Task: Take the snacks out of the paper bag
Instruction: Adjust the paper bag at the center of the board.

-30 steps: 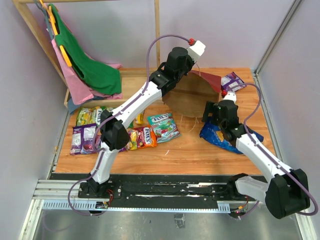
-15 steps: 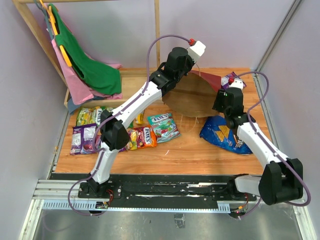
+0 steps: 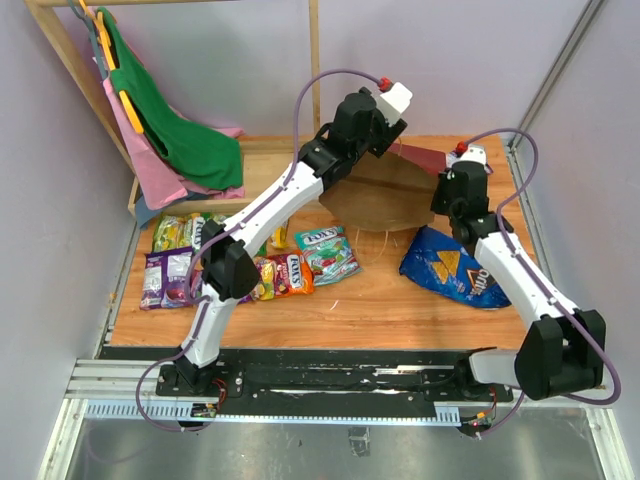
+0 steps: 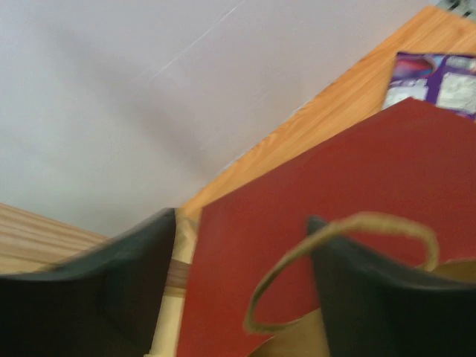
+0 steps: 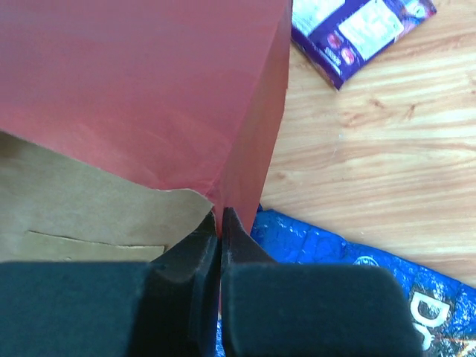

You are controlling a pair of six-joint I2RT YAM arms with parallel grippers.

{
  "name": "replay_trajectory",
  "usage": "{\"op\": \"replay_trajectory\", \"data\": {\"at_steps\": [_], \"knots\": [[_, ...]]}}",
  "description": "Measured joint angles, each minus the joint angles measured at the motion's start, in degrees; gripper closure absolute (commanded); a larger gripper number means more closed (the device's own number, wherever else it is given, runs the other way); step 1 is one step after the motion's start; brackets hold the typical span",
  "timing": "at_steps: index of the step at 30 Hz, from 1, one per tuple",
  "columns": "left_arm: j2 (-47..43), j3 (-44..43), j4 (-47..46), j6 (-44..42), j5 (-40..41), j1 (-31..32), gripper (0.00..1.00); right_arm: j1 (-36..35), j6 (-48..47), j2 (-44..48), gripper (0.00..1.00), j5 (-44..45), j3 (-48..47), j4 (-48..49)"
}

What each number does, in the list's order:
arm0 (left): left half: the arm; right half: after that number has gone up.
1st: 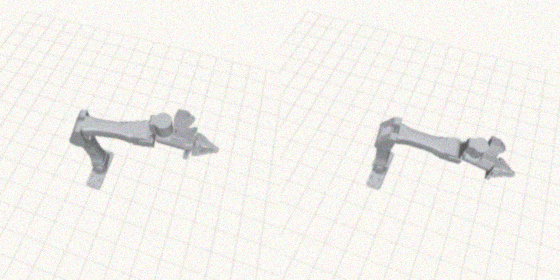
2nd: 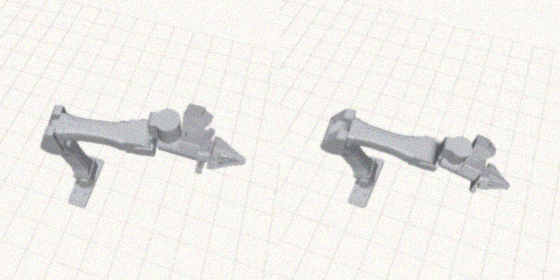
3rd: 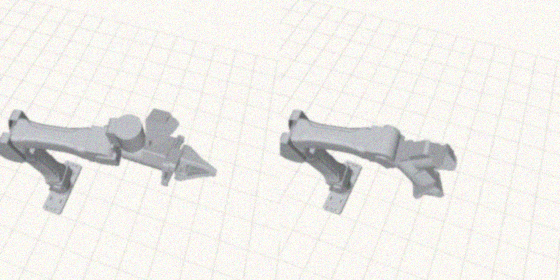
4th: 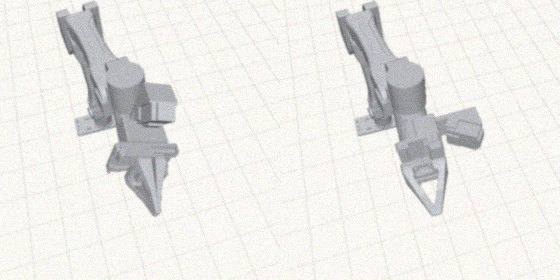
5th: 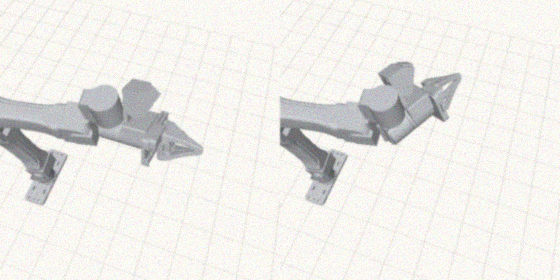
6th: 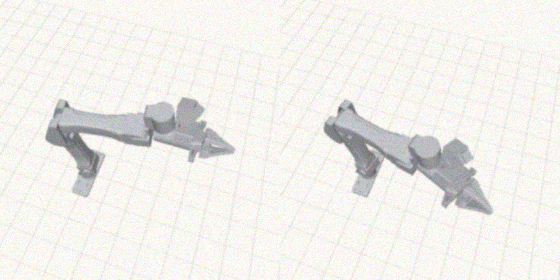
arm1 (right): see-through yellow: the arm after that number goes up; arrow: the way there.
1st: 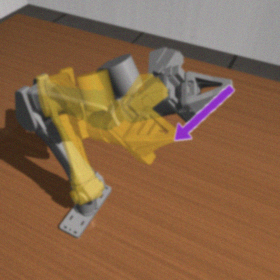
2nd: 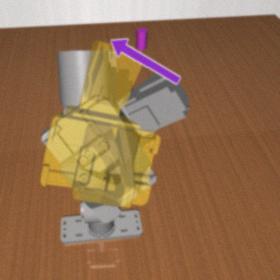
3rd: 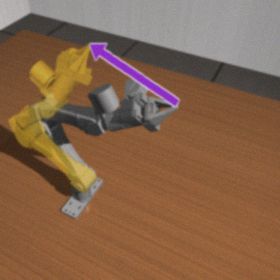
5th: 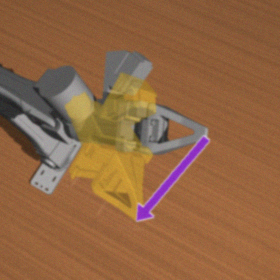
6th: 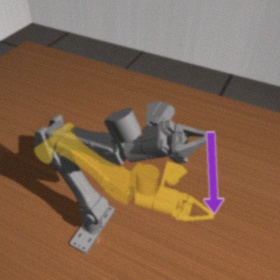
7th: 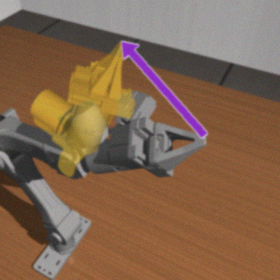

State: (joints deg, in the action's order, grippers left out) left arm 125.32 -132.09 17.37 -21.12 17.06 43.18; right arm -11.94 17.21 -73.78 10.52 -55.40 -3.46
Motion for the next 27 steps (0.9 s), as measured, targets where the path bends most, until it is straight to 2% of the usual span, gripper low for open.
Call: {"op": "replay_trajectory", "data": {"at_steps": [1,8,11,15,20,27], "knots": [[0.11,-0.57,0.63,-0.37,-0.24,-0.02,0.01,0.00,0.46,0.02,0.99,0.02,-1.36,-1.57],[-1.14,-2.78,3.21,1.62,-1.60,-0.26,0.00,0.15,2.51,-3.72,1.00,-0.22,-16.96,-10.62],[-4.28,-1.11,4.68,2.69,-2.14,-0.52,0.00,1.14,3.58,-8.96,1.00,-1.84,-24.92,-15.17],[-10.58,1.38,5.88,4.52,-2.16,-1.57,0.00,1.75,4.04,-14.71,1.00,-3.69,-30.34,-19.43],[-26.08,15.56,4.37,9.16,-0.87,-5.03,0.00,1.88,4.07,-16.98,0.99,-5.70,-30.93,-23.89],[-46.45,37.44,1.36,16.98,-0.52,-7.23,0.00,2.56,4.02,-16.98,0.99,-7.98,-31.43,-24.94]]}}
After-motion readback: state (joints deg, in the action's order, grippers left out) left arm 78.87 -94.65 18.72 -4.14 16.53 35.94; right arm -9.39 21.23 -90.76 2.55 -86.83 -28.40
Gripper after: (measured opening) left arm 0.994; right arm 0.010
